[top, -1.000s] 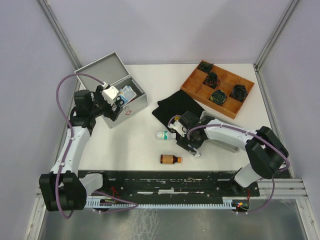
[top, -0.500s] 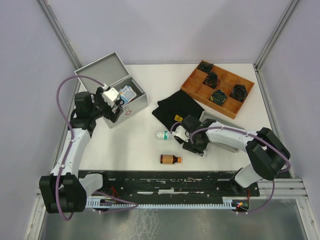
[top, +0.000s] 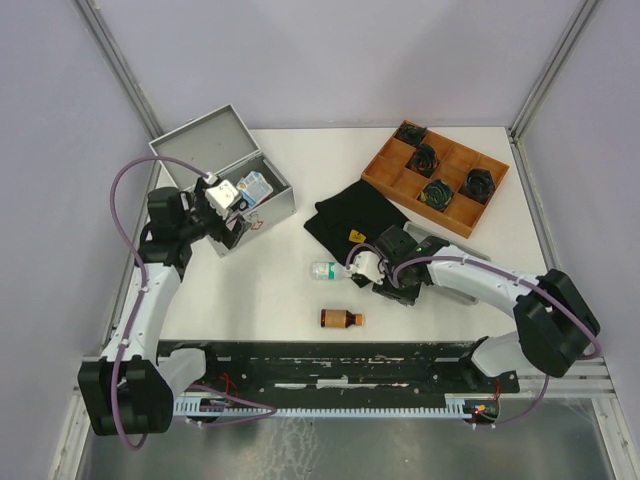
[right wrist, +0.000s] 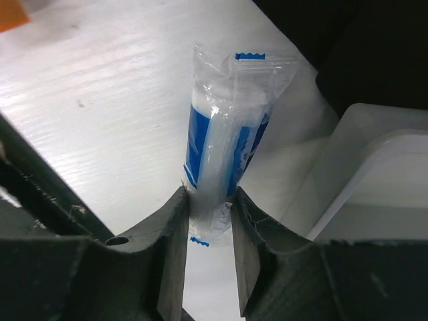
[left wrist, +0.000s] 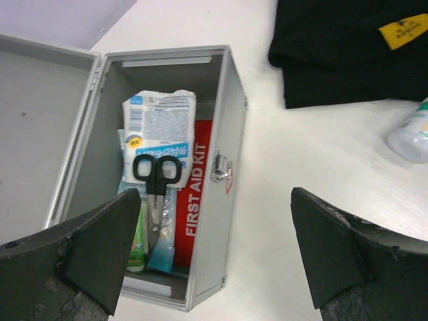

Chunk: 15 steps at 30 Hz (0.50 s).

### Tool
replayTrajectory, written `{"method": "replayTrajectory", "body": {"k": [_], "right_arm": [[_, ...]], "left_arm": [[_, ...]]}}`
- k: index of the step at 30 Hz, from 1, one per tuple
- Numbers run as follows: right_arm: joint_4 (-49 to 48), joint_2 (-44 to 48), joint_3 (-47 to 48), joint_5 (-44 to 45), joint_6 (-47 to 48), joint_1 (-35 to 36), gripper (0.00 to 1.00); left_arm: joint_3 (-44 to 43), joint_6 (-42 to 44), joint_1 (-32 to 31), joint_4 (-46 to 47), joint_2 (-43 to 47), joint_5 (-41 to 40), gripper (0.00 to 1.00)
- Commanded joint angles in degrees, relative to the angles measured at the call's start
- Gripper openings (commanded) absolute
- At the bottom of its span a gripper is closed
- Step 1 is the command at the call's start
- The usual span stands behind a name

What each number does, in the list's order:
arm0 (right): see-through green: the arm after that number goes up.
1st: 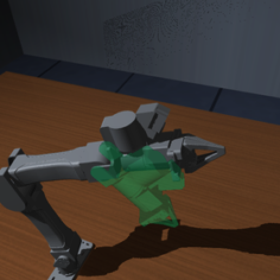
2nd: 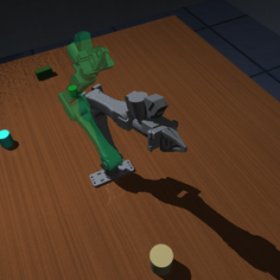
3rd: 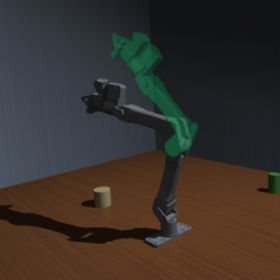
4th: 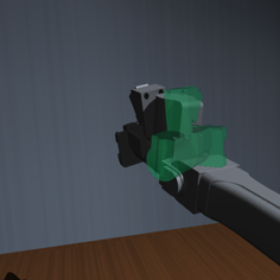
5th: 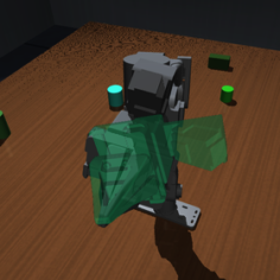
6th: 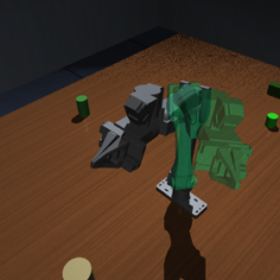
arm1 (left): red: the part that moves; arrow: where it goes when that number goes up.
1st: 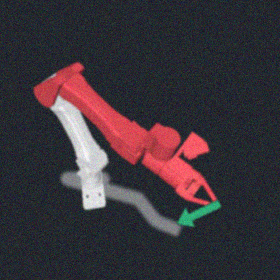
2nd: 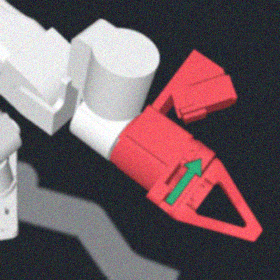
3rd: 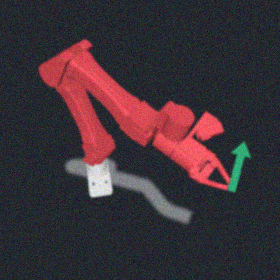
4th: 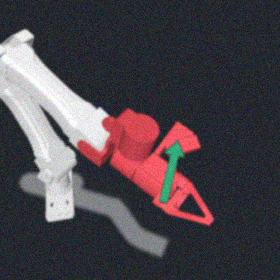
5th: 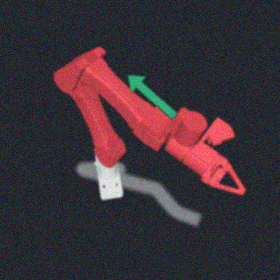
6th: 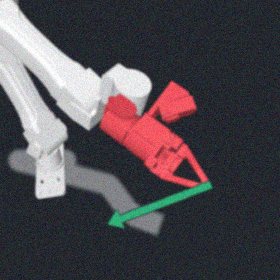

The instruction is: Organize the medicine kit

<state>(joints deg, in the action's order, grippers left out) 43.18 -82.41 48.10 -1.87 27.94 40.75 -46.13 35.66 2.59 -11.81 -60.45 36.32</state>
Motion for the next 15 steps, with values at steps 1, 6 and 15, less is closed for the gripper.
{"method": "replayTrajectory", "body": {"k": [1,6,15], "right_arm": [[3.13,4.91,2.66,-9.31,3.67,-0.17,0.35],[5.77,6.44,7.8,-17.15,2.94,-0.21,0.34],[0.66,5.45,16.84,-28.23,-1.61,-0.13,0.33]], "left_arm": [[2.01,2.04,-0.24,1.79,2.6,8.45,0.99],[3.79,4.75,-0.92,-1.78,4.11,18.73,0.96],[2.62,7.09,-10.06,-8.43,5.6,30.2,0.95]]}}
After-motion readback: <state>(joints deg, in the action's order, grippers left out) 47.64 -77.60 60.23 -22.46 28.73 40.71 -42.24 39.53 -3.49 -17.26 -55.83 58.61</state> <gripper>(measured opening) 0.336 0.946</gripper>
